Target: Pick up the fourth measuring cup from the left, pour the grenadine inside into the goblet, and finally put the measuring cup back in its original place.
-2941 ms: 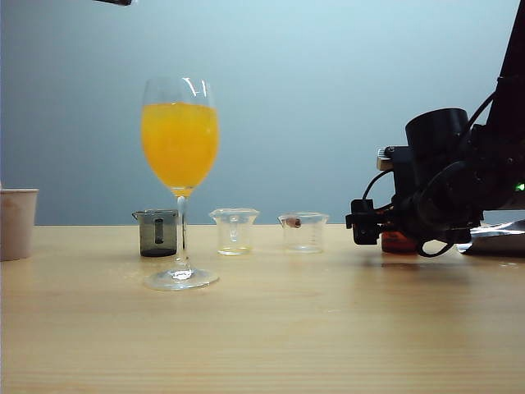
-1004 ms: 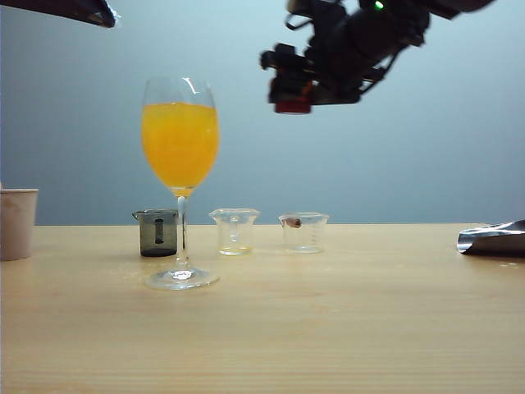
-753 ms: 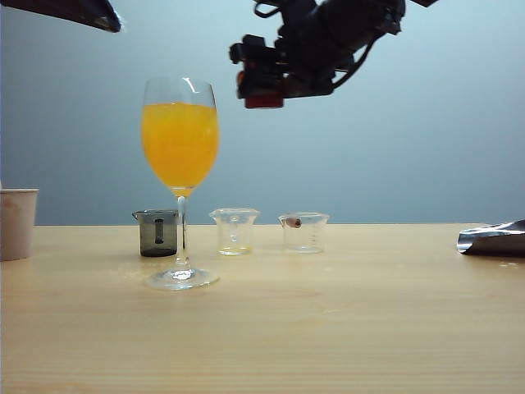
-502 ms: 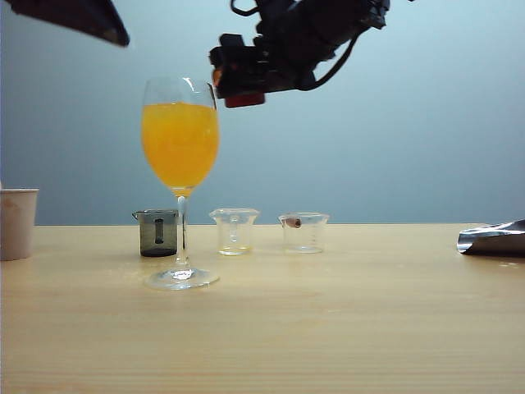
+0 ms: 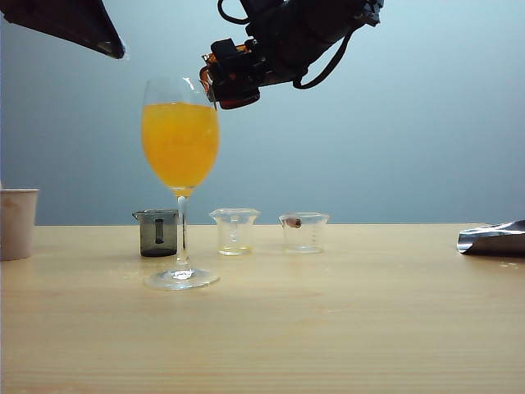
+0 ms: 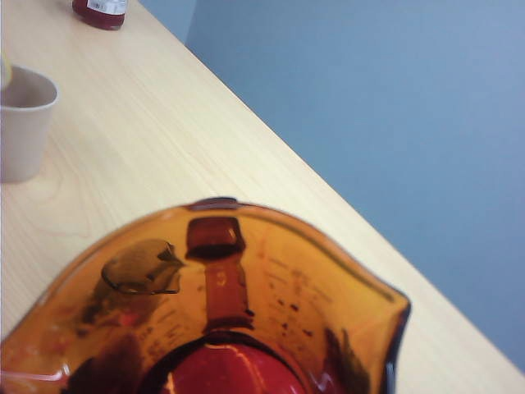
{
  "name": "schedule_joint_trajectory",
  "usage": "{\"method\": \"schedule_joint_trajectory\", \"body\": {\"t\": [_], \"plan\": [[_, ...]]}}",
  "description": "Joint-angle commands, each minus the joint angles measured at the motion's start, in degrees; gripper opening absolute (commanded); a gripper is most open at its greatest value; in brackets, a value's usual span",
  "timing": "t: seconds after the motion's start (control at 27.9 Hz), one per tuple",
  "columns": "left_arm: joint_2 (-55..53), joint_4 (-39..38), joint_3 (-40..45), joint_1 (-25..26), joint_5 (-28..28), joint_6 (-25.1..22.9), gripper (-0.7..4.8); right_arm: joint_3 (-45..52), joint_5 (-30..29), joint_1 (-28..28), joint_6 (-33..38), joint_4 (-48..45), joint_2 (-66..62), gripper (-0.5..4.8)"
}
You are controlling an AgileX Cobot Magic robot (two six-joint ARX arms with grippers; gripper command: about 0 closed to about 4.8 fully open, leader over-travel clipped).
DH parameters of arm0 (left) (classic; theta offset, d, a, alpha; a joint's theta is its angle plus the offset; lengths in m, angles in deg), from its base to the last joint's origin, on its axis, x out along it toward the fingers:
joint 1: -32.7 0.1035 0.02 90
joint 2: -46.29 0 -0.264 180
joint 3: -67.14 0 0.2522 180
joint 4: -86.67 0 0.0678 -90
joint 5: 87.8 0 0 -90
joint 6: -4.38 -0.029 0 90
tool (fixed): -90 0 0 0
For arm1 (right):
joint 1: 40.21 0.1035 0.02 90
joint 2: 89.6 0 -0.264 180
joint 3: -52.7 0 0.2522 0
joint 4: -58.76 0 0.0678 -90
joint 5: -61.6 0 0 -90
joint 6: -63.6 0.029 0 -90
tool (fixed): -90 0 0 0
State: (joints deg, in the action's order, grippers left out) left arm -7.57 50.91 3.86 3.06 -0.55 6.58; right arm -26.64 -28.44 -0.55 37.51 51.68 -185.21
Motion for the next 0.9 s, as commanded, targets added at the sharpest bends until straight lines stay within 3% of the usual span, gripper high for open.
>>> {"method": "schedule_joint_trajectory", "body": {"t": [0.04, 0.32, 0.9], "plan": [[0.20, -0.42, -0.37, -0.11, 0.17, -0.04, -0.06, -0.48, 0.02, 0.13, -2.99, -1.25, 0.46, 1.69], [0.17, -0.74, -0.35, -0.11, 0.17, -0.07, -0.05, -0.48, 0.04, 0.81, -12.09, -1.25, 0.37, 1.69], [-0.13, -2.58, -0.26, -0.11, 0.66, -0.07, -0.06, -0.48, 2.95, 2.64, -21.33, -2.10, 0.35, 1.69]]}}
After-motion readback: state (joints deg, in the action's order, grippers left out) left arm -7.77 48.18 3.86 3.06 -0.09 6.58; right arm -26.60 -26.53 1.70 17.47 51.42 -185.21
